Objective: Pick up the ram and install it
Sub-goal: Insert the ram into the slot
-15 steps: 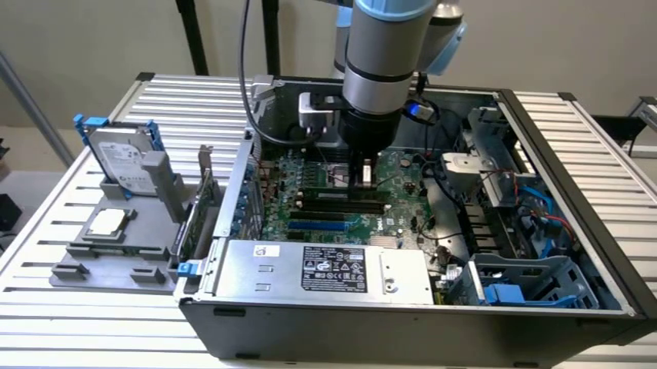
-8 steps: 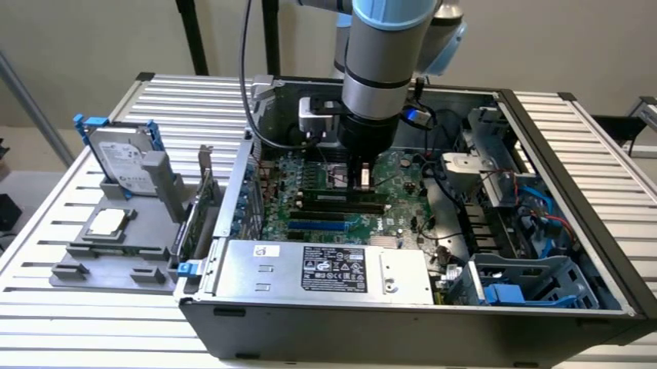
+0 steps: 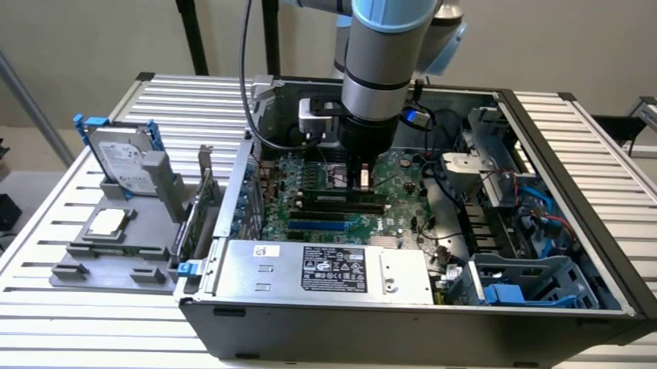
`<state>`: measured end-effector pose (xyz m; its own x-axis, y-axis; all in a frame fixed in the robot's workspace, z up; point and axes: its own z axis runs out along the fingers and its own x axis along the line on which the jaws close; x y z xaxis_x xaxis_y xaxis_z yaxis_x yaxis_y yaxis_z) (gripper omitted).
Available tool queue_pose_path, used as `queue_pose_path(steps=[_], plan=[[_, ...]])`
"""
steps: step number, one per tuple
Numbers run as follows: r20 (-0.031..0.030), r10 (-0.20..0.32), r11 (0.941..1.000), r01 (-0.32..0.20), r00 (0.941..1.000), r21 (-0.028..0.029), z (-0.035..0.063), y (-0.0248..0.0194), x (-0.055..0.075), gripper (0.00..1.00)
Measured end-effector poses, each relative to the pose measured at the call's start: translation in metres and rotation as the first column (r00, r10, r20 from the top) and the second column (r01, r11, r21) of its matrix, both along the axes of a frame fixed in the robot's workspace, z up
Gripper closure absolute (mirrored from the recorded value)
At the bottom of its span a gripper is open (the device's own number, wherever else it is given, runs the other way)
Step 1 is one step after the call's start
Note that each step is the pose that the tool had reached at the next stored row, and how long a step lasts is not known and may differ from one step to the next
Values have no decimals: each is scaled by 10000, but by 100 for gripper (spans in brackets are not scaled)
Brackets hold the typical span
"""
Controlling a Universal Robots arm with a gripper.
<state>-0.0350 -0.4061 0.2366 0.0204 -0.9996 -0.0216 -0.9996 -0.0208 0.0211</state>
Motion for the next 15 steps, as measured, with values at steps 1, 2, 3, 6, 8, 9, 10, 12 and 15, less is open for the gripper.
queue_pose_path(steps=[1, 2, 3, 6, 8, 9, 10, 12, 15], plan=[[0, -1, 10000, 1, 10000, 0, -6, 4, -1, 86], [2, 0, 10000, 0, 10000, 2, -15, 7, -2, 86], [1, 0, 10000, 0, 10000, 1, -23, 9, -4, 86], [0, 2, 10000, -2, 10000, -1, -50, 16, -6, 86], [-1, 1, 10000, -1, 10000, -2, -61, 25, -6, 86], [0, 0, 10000, 0, 10000, -1, -64, 30, -7, 86], [0, -1, 10000, 1, 10000, -1, -66, 36, -7, 86], [0, -1, 10000, 1, 10000, -1, -69, 46, -6, 86], [4, -4, 10000, 4, 10000, -1, -76, 53, -8, 86]])
